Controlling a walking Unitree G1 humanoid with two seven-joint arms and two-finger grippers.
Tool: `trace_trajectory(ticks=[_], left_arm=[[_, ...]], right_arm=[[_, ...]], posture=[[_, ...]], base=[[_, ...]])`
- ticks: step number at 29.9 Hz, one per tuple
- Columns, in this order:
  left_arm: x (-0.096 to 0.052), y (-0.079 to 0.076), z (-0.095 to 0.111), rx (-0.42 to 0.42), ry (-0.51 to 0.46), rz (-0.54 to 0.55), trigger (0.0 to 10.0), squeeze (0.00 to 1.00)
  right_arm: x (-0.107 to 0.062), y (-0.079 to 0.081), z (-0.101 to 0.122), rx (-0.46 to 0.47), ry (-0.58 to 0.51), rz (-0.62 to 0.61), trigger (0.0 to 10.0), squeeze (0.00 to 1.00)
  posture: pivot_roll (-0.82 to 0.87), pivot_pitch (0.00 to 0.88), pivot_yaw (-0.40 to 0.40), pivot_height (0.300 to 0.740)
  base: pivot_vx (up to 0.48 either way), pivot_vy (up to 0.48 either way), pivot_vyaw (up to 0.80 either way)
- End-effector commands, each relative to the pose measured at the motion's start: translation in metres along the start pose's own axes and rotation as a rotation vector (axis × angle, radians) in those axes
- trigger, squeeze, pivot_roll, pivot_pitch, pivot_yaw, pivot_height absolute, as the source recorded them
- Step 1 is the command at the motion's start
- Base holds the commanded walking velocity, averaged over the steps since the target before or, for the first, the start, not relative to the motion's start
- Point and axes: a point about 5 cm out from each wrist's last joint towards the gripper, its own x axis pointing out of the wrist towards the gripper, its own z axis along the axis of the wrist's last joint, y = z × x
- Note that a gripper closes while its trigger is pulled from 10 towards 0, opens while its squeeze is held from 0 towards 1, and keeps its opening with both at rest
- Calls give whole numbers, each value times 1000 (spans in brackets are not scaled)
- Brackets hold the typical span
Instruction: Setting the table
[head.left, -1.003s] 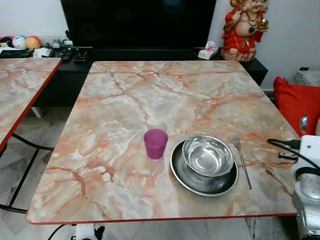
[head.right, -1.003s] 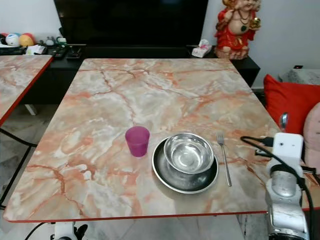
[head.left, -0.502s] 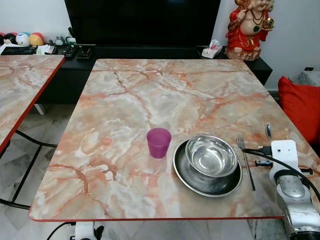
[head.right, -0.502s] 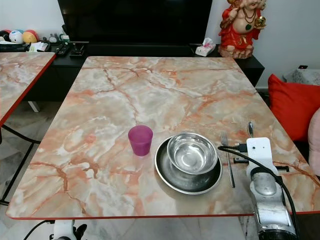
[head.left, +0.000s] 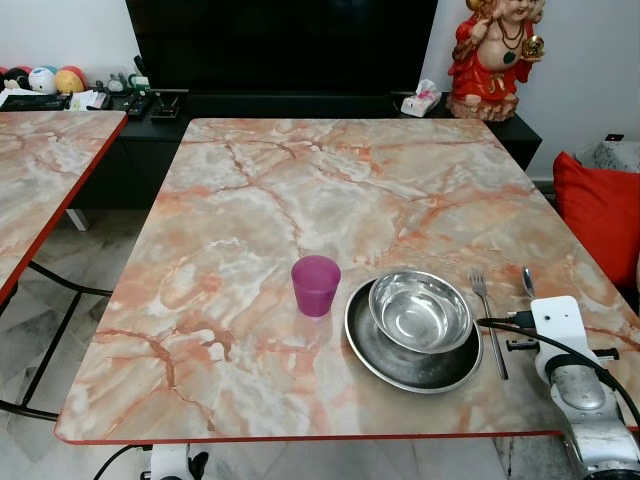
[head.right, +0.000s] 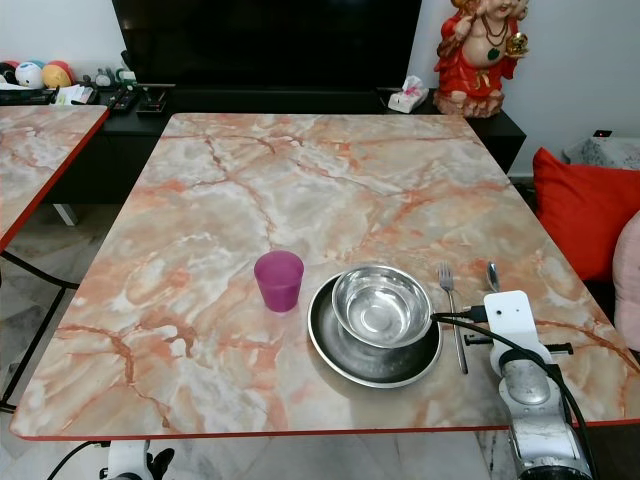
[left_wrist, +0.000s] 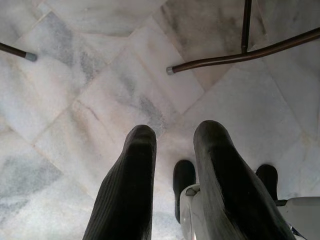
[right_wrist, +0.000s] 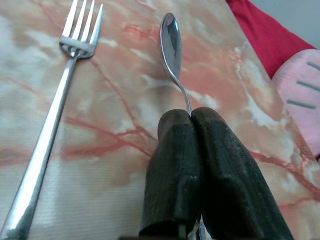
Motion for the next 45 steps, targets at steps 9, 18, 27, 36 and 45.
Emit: trace_trajectory(ticks=[9,18,27,36,45], left_arm=[[0,2,0,4,14,5,10000,0],[1,1,1,3,10,4,10000,0],[1,0,1,2,8,4,10000,0],[0,0,1,1,4,6,10000,0],[0,0,1,2,3,9,10000,0]], right_arm=[[2,11,-2,10,7,17,10000,0],[0,19,-3,43,15,15,10000,0],[1,19,-8,61,60,2,10000,31],[0,23,-7,98,62,18,10000,0],[0,24,3,162,10,34,10000,0]], posture=[[22,0,-16,740],[24,0,-16,740],[22,2,-17,740],[25,3,-18,740],[25,3,-19,740]], base=[[0,0,0],[0,0,0],[0,0,0],[0,0,0],[0,0,0]])
